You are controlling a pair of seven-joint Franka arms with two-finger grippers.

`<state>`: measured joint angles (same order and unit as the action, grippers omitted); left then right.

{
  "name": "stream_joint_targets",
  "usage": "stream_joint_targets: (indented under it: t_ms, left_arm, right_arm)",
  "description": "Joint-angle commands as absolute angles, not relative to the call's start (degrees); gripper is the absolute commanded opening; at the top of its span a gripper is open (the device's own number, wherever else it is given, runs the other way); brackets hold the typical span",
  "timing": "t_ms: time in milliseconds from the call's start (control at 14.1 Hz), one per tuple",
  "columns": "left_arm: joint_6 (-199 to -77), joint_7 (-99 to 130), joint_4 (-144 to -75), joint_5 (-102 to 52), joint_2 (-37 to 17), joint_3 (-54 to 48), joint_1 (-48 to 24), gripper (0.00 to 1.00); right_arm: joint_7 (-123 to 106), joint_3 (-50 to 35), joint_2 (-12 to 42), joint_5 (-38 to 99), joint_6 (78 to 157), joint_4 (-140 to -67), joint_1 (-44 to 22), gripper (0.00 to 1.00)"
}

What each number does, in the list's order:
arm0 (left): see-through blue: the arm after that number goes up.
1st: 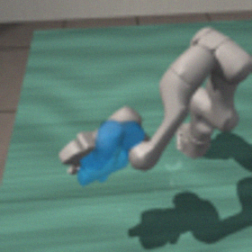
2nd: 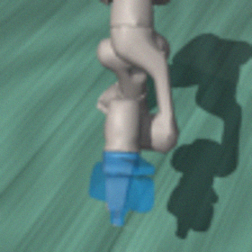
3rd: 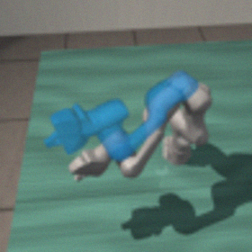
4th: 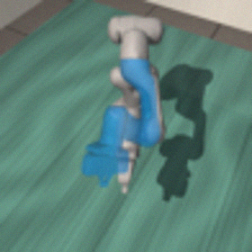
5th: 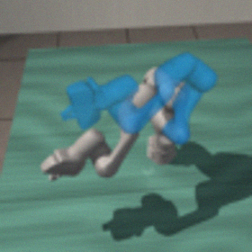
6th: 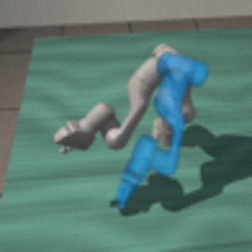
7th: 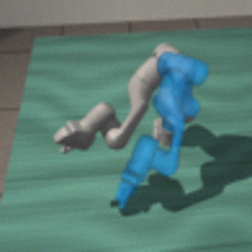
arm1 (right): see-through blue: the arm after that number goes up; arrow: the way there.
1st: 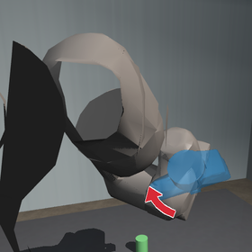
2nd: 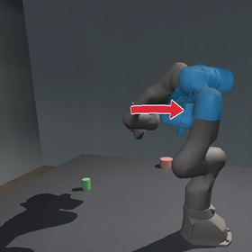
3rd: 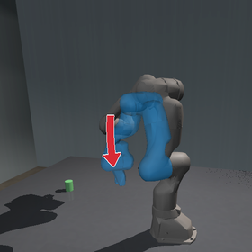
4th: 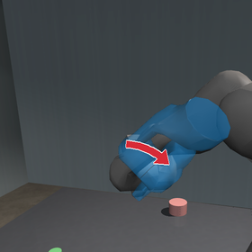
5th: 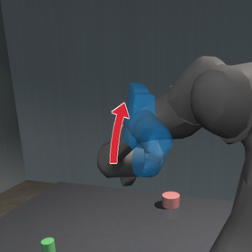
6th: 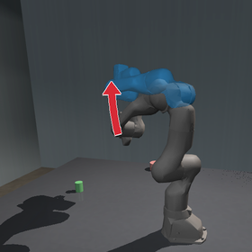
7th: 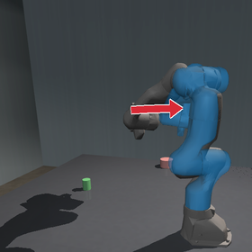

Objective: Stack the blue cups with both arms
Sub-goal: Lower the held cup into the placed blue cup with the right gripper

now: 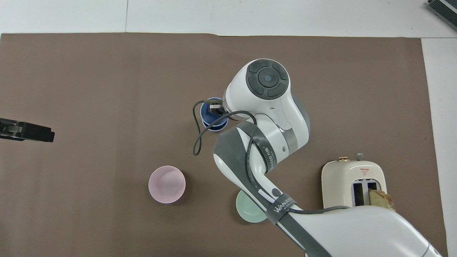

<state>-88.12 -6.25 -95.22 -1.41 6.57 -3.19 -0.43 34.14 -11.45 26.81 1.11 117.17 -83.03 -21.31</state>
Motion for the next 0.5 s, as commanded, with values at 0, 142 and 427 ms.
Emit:
stream_joint_targets:
  t_ms: [0,142,427]
  left_arm:
    - [-87.3,-5.9,-95.0,-1.7,6.8,-3.5,0.2,1.00]
    - [-87.3,-5.8,-95.0,-1.7,6.8,-3.5,0.2,1.00]
    - [-87.3,-5.8,-95.0,-1.7,6.8,-3.5,0.2,1.00]
  right_arm:
    - [34.5,-11.7,26.7,0.4,118.4,-84.1,-21.2,0.00]
    - [34.5,-11.7,26.7,0.4,118.3,-84.5,-21.1,0.20]
    - [34.6,-11.7,26.7,0.4,118.2,-84.6,-21.0,0.38]
